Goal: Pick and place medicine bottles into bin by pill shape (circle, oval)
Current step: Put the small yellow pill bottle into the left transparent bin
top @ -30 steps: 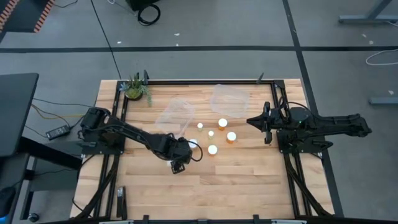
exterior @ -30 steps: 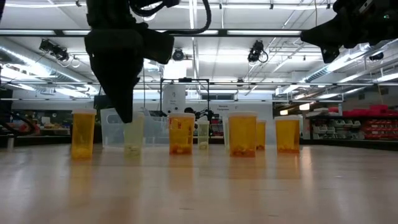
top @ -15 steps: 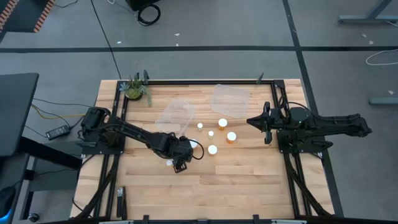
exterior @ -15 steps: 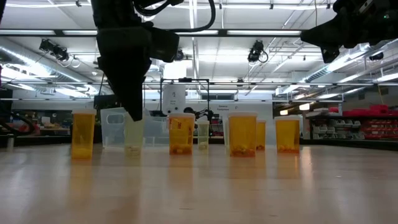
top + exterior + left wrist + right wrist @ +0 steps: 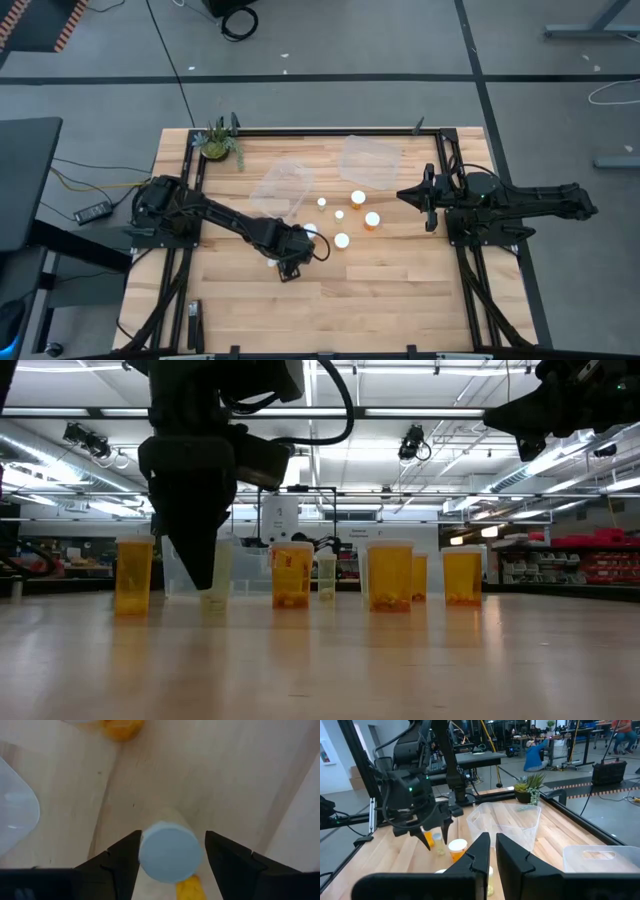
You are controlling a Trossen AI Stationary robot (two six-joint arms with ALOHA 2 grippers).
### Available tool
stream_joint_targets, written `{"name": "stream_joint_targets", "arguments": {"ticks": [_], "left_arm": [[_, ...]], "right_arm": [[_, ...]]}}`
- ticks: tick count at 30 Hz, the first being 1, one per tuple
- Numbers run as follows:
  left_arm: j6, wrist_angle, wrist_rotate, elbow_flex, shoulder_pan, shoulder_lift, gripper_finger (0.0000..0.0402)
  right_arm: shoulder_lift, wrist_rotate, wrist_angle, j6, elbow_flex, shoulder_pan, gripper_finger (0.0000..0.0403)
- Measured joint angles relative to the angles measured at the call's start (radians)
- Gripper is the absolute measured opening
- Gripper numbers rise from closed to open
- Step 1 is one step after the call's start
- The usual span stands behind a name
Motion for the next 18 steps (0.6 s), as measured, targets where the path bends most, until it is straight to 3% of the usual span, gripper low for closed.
{"name": "stream_joint_targets", "arguments": {"ticks": [18], "left_arm": [[0.004, 0.001, 0.000, 0.000, 0.017, 0.001, 0.0122]], "right_arm": [[0.000, 0.000, 0.000, 0.000, 0.000, 0.000, 0.0037]]}}
